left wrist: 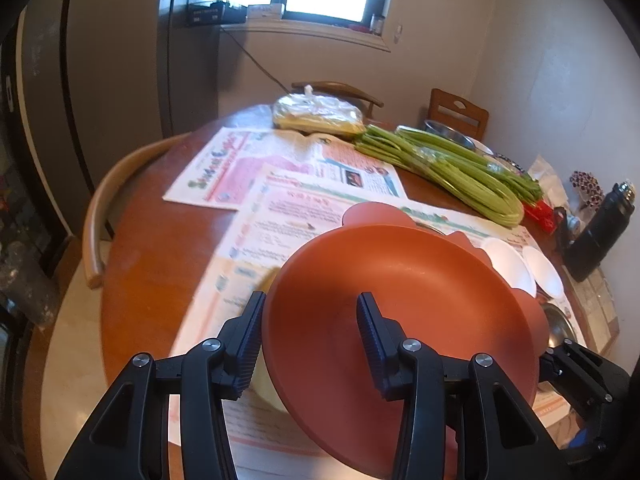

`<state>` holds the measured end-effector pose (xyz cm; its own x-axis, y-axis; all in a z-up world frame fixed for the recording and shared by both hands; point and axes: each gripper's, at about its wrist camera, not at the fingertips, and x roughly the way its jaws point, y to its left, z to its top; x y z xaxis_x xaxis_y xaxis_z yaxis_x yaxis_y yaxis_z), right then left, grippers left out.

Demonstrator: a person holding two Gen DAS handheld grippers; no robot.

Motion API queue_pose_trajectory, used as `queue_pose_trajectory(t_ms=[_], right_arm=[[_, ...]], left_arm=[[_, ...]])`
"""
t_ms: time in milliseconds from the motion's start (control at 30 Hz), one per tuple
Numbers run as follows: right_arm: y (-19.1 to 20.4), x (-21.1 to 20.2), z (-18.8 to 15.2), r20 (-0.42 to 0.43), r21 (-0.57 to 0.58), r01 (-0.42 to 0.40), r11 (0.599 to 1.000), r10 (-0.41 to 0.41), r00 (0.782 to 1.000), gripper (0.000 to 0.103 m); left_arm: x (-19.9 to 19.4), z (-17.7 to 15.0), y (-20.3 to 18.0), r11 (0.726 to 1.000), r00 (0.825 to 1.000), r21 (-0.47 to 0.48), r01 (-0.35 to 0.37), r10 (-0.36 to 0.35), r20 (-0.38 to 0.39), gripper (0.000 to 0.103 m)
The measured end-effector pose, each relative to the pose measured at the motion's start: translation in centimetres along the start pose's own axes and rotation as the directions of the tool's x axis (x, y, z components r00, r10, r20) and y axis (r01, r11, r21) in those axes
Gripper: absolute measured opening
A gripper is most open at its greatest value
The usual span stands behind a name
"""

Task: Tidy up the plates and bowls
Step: 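Lift the orange plate with the left tool toward the yellow shell plate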

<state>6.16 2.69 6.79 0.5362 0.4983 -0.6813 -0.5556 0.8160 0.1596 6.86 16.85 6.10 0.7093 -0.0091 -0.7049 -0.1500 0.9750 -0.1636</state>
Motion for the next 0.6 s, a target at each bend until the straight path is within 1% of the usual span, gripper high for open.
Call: queue_pose_trajectory(t_ms=[167, 333, 433, 600], right_arm=[[1.5, 1.0, 1.0, 0.005, -0.013, 0.007, 1.0, -0.007, 1.0, 0.057], [2.2, 2.3, 0.7, -0.018, 0.001, 0.01, 1.0, -0.01, 1.0, 0.057], [2.3, 3.1, 0.3, -0.029, 0.005, 0.027, 1.0, -0.026, 0.999, 0.057], [2.2, 4.4, -0.3, -0.072, 0.032, 0.028, 0.999, -0.026, 0.997, 0.058]], left_arm=[[0.8, 1.0, 1.8, 0.999, 1.0, -0.031, -0.016, 0.016, -0.009, 0.047], [2.3, 1.1, 2.5, 0.999, 0.999, -0.039, -0.02, 0.019, -0.025, 0.047], [3.7, 1.1, 2.6, 0.999, 0.999, -0.033, -0.017, 0.015, -0.05, 0.047], [6.1, 1.4, 2.2, 1.0, 0.996, -0.007, -0.029, 0.029, -0.079, 0.047]])
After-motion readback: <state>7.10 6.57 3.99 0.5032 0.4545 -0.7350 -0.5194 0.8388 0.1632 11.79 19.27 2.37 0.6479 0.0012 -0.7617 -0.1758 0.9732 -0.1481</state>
